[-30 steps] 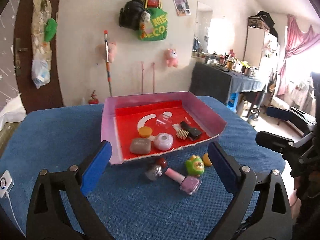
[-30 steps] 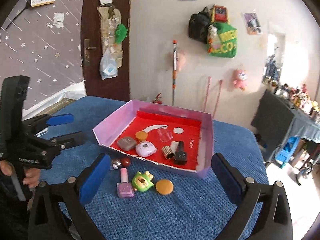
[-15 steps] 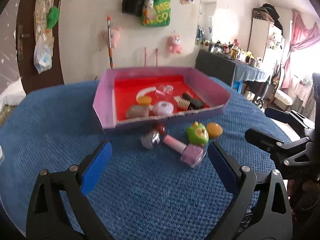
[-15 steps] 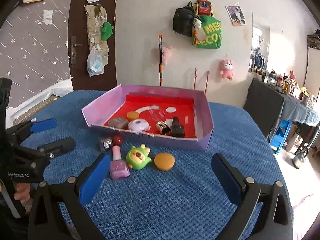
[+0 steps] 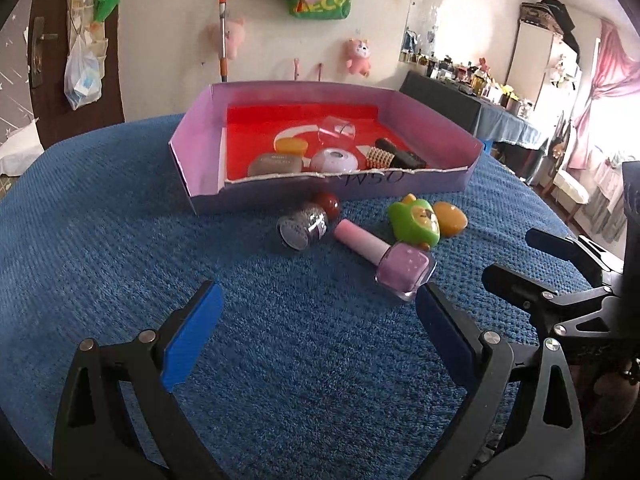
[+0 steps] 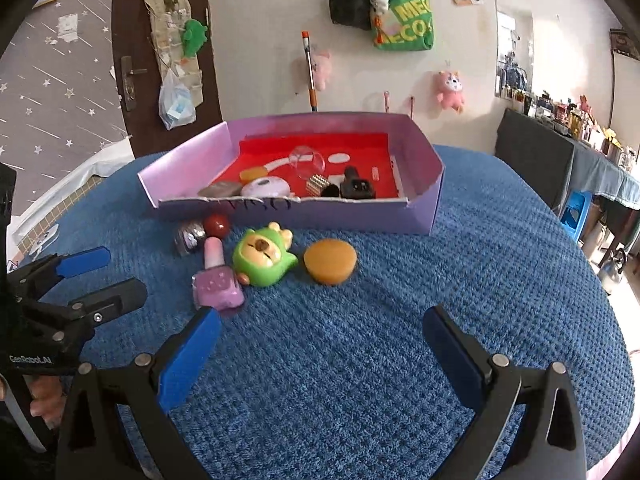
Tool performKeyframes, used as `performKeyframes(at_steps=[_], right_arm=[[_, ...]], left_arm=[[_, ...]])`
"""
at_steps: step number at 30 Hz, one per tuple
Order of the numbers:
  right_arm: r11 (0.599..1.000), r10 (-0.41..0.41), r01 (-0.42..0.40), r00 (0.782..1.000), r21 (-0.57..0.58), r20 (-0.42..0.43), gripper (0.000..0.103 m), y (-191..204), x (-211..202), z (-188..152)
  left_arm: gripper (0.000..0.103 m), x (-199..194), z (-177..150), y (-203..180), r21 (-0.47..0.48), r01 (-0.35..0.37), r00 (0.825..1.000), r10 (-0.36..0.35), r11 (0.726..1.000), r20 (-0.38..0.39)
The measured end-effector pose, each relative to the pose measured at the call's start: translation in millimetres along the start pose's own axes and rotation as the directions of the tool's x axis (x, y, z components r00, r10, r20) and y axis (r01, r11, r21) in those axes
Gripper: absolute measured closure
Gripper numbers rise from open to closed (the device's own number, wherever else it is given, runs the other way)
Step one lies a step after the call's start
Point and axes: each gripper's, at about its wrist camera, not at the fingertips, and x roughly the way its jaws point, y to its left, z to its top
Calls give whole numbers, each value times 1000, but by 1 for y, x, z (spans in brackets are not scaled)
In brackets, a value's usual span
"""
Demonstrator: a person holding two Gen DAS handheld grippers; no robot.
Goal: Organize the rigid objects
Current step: 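Reach the left tool to the glitter nail polish while the right tool reaches the orange puff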
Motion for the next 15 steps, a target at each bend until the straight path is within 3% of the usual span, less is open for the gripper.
performKeyframes(at_steps=[15], right_arm=[[1000,-2,2,1000,5,-21,0,-4,4,-4]], left_arm=[[5,8,-2,-2,-4,3,999,-3,1000,-46]])
